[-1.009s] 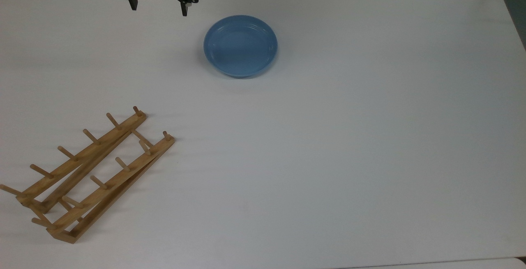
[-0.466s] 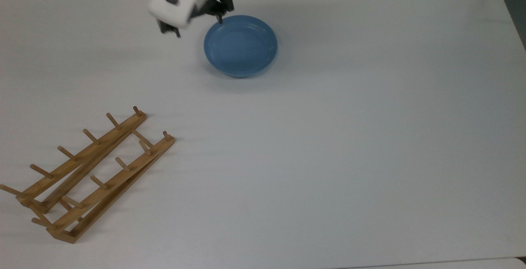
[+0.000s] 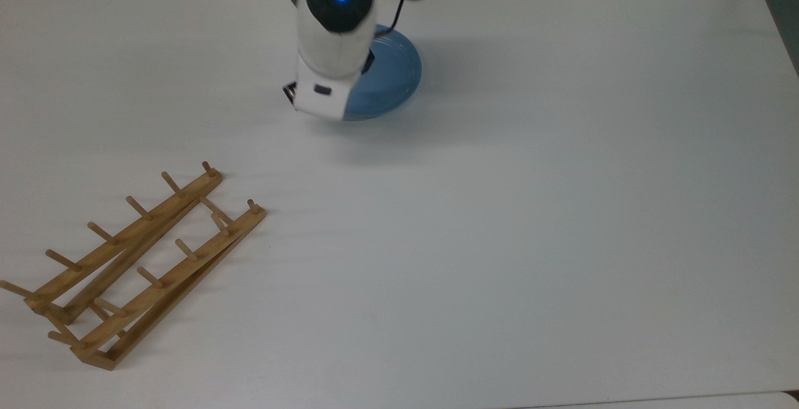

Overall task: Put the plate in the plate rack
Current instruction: 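Lower the gripper onto the rim of the blue plate, then close the gripper on the plate rim and tilt it up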

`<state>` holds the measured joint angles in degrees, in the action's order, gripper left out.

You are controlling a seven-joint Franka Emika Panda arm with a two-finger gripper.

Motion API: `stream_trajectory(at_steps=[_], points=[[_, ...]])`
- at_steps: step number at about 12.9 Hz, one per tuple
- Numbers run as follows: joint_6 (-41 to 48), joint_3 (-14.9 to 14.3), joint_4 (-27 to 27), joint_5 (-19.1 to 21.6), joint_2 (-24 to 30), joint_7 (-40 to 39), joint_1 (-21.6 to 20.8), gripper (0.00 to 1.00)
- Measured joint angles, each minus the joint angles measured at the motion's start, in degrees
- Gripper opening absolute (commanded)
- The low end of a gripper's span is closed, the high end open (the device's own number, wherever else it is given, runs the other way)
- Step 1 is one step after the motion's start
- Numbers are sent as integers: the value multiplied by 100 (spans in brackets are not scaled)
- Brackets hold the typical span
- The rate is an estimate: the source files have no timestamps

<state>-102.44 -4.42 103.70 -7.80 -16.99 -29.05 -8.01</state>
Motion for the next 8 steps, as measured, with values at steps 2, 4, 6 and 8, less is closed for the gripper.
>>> stream_trajectory(at_steps=[2,4,6,8], points=[[-60,1,10,-63,-228,0,-107,38],[-62,2,15,-171,-371,0,-186,24],[-62,5,22,-254,-430,-6,-205,7],[-62,13,23,-277,-465,-7,-213,0]])
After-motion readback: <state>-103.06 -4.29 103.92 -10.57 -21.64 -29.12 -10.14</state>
